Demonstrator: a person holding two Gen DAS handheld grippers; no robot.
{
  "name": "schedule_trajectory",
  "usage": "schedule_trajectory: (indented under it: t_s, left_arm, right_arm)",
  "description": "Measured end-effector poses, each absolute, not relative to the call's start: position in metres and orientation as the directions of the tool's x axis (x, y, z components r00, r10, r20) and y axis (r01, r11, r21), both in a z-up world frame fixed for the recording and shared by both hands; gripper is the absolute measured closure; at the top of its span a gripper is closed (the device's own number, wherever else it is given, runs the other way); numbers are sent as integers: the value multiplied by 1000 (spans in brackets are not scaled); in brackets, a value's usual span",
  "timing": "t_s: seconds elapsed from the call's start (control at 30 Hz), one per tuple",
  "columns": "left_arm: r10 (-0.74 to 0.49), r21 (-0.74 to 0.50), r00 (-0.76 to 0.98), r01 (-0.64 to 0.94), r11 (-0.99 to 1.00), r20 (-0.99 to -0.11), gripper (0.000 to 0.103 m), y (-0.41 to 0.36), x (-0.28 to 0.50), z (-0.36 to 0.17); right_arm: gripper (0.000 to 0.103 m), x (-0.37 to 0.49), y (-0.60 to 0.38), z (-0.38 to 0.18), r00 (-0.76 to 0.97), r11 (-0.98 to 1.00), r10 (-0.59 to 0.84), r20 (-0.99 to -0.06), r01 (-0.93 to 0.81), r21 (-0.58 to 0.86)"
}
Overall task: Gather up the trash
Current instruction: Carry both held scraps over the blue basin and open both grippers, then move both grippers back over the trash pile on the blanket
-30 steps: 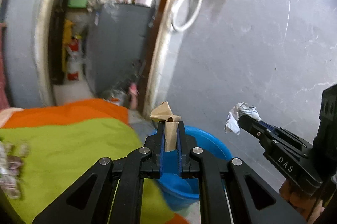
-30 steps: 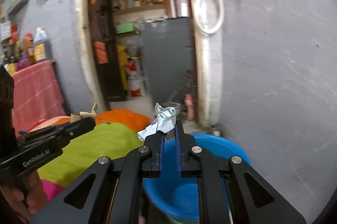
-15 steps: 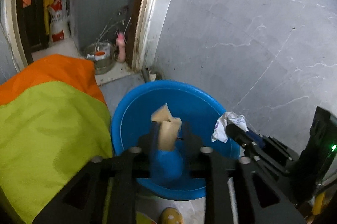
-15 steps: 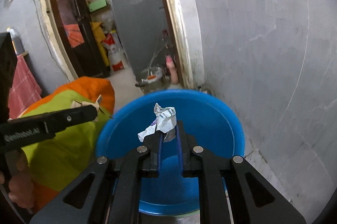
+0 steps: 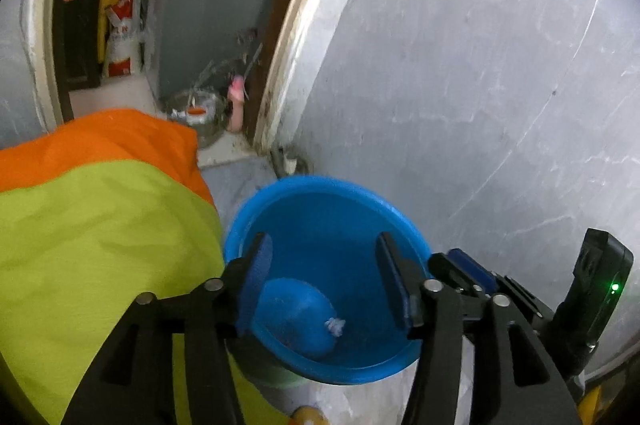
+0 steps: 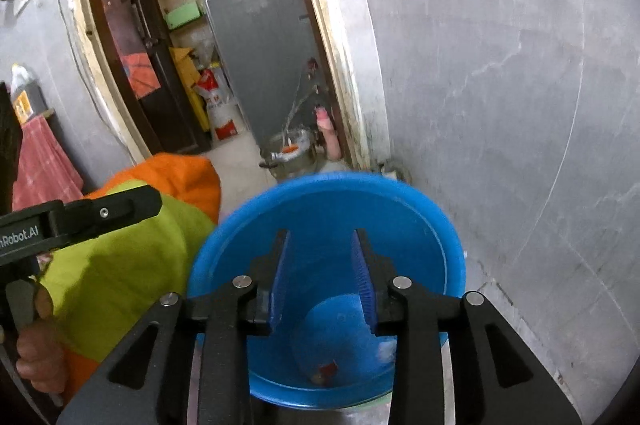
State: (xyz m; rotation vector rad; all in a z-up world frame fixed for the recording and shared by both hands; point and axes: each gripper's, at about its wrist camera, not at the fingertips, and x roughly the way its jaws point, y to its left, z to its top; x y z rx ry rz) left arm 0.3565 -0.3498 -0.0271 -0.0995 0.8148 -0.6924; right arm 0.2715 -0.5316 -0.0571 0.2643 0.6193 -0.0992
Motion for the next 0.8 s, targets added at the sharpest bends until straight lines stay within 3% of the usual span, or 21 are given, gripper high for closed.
schedule_trajectory:
  t_s: [0.07,0.27,0.3,0.33,0.37,0.43,0.63,0.8]
  left_arm:
    - [-602,-335,530,518,787,-597,39,-335,350,-14]
    - [-547,-291,679,464,837,-490,7,-283,329,27]
    - [-522,-273,712,446,853,-470,4,-271,324,35]
    - [-502,-259,737,430,865,-452,2,-263,319,41]
    - [-479,-245,765,412,878,-430,2,-253,314,47]
    - [-432,-211,812,378,901,-392,2,-233,305,58]
    - [-320,-149,890,286,947,-325,2,-170,276,74]
    - [-253,-120,920,227,966,-298,2,-119,251,68]
  right_arm:
    - [58,268,-526,-45,833,965,-21,-553,162,207]
    - [52,246,-498,2,896,978,-21,-443,110,177]
    - [48,244,-494,6,903,979,-20,-430,104,173]
    - [33,239,-486,14,914,981,-17,-406,93,169]
    - [24,237,-482,20,922,982,-14,-386,85,168]
    - [23,229,-468,32,938,985,-1,-347,60,160]
    - [4,214,-412,59,963,991,66,-260,-34,126]
    - [0,210,-365,70,971,989,124,-206,-103,107]
